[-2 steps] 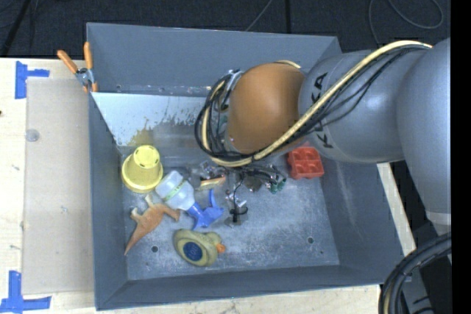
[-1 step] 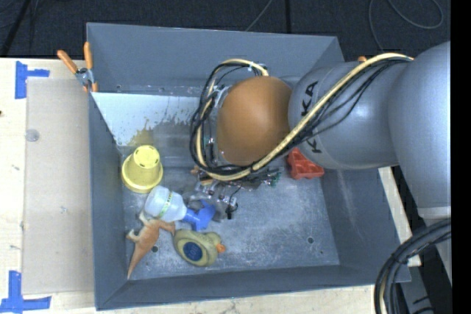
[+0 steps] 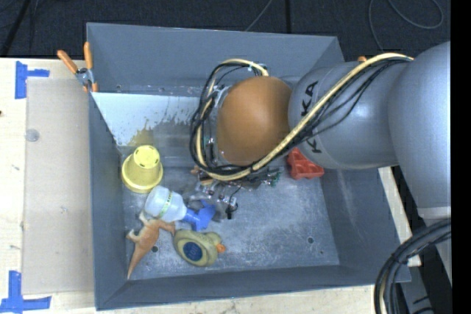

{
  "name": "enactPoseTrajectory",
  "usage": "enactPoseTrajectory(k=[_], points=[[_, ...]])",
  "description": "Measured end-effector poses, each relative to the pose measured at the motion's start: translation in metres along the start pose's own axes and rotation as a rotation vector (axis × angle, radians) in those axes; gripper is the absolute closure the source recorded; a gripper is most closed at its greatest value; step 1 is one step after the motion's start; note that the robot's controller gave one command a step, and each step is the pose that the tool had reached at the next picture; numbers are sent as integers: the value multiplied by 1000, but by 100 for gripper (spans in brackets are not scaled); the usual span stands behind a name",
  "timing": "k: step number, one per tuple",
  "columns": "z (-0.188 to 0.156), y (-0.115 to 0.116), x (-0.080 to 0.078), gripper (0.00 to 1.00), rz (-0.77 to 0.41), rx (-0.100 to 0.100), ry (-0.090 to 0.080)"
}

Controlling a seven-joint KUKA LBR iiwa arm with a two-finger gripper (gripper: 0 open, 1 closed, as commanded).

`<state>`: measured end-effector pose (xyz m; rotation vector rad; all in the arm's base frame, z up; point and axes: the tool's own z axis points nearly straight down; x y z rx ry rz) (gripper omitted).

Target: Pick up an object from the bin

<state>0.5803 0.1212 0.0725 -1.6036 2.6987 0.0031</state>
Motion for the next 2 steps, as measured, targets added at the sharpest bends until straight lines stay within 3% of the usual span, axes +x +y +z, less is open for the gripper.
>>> enactPoseTrajectory(k=[2], points=[[-8,1,0,100,2,-2,0]])
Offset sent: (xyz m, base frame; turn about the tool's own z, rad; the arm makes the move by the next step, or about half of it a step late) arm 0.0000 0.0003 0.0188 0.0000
